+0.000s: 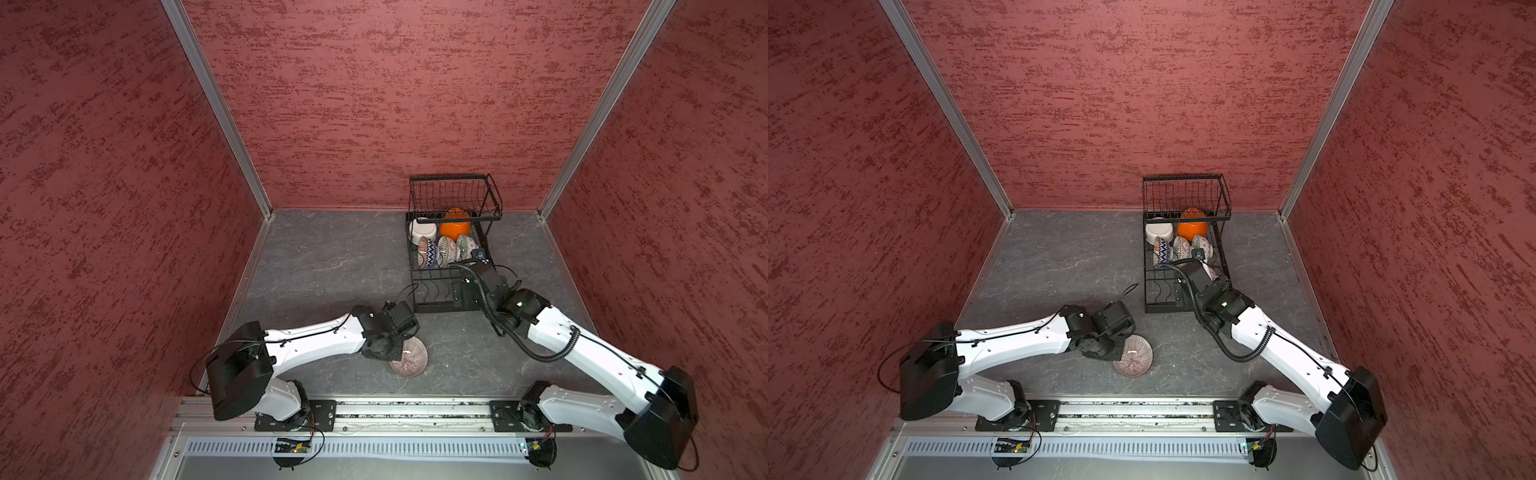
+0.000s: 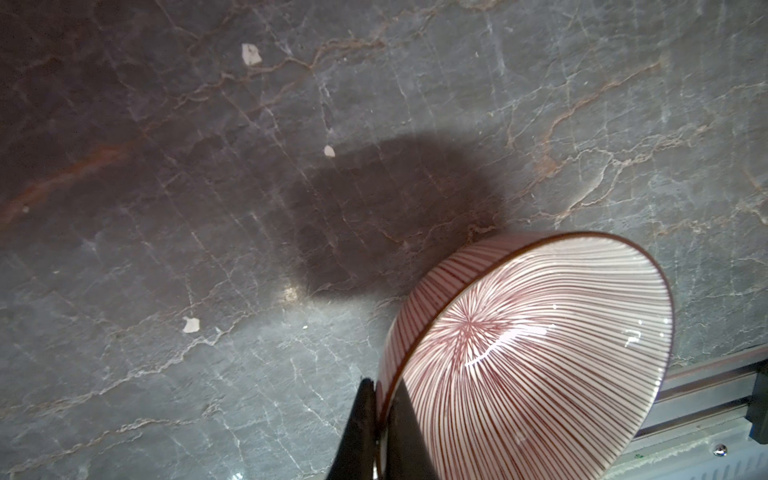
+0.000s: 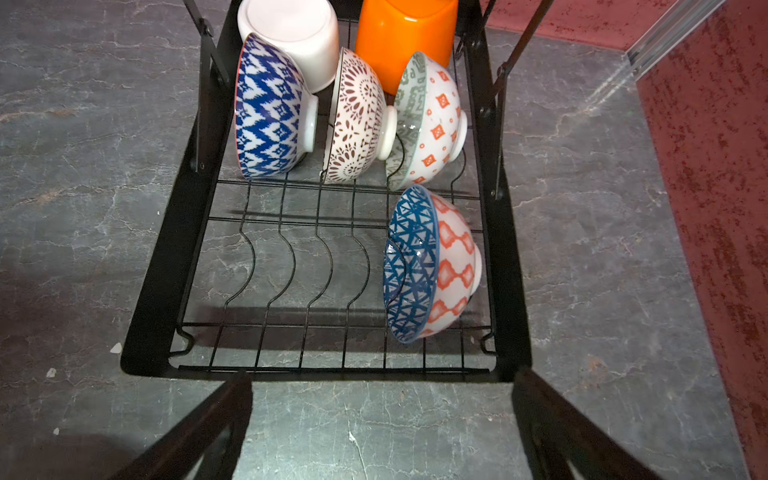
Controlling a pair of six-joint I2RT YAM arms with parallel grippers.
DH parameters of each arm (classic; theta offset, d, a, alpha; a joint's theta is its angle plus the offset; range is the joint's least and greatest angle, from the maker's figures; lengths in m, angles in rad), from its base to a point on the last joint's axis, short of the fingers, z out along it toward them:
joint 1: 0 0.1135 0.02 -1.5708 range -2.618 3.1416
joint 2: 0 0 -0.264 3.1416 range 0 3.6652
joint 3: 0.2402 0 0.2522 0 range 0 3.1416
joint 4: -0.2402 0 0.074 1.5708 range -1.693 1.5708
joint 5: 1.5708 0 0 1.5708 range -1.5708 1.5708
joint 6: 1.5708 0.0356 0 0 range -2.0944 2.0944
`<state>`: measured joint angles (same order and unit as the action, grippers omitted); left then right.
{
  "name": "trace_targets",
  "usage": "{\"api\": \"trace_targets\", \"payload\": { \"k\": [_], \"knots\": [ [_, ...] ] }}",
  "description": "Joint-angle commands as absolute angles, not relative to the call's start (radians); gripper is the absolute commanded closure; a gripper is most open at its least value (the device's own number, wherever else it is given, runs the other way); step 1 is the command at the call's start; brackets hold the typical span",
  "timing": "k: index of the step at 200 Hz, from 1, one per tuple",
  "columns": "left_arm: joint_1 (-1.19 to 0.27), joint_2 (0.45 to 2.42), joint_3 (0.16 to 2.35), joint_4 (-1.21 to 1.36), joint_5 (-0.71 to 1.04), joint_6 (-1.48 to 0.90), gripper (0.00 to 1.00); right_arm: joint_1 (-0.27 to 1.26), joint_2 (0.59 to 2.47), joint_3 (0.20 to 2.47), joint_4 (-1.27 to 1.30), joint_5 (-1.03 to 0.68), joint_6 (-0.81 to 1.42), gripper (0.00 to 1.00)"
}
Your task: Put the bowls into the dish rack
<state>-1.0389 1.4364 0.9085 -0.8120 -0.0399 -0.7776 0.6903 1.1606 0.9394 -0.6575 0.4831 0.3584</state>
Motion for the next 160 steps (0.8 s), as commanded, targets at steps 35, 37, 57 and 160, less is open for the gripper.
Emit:
{"api": "trace_targets", "payload": {
  "k": [35,37,57,160],
  "knots": [
    [-1.037,1.353,0.884,-0.809,-0.094,-0.777,1.00,0.691,1.175,0.983,-0.662,0.469,0.363,0.01],
    [-1.037,1.351,0.884,-0.809,-0.094,-0.777,1.00,0.692,1.175,0.983,-0.661,0.467,0.363,0.01],
    [-1.037,1.320,0.881,-0.799,-0.109,-0.776,1.00,0.692,1.178,0.989,-0.649,0.433,0.370,0.01],
    [-0.933,1.243,0.986,-0.757,-0.205,-0.724,1.00,0.692,1.203,1.020,-0.599,0.186,0.390,0.04]
  ]
}}
